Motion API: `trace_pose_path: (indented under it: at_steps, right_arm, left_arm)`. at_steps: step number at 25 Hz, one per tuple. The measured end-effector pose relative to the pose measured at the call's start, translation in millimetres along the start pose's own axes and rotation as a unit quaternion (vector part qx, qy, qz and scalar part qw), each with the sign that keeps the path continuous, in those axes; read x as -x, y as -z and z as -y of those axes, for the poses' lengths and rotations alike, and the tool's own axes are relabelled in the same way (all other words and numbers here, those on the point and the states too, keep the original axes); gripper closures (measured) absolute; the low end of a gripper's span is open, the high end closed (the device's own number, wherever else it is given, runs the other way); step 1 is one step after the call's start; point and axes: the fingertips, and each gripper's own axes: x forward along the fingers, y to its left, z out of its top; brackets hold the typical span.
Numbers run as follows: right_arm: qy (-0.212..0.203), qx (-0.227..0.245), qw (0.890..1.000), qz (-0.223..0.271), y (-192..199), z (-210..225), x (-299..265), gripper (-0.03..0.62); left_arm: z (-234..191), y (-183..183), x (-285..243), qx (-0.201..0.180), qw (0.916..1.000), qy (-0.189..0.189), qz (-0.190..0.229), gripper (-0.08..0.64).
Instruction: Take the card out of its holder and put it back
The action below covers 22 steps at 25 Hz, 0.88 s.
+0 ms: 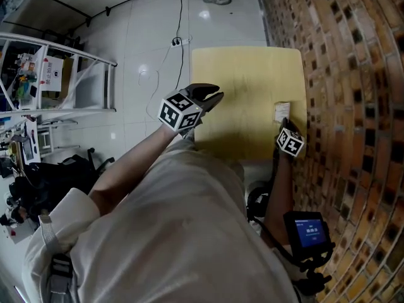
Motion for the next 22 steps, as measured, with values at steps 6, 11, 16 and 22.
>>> trace_pose_path:
  at_steps: [6,11,16,22]
  right_arm:
    - [0.009,0.013,1.0,0.008,-3.4,0.5,-1.8,0.577]
    - [0.038,0.051,0.998,0.01,-11.2,0.3,-1.2,0.449]
    - [0.06,0.026,0.995,0.078,-50.7,-5.2,35.0,0.408]
    - [0.051,0.008,0.988,0.148,-88.2,-47.6,80.6,0.41]
  left_arm:
    - [1.5,5.0,0.1,0.005,1.0,-0.004,0.0,0.456]
    - [2.1,2.0,-4.7,0.002,1.0,0.009,0.003,0.456]
    - [8.1,-2.2,-11.0,-0.005,0.9995,0.03,0.005,0.457]
    - [7.0,-3.0,-9.8,-0.018,0.9974,0.07,0.007,0.457]
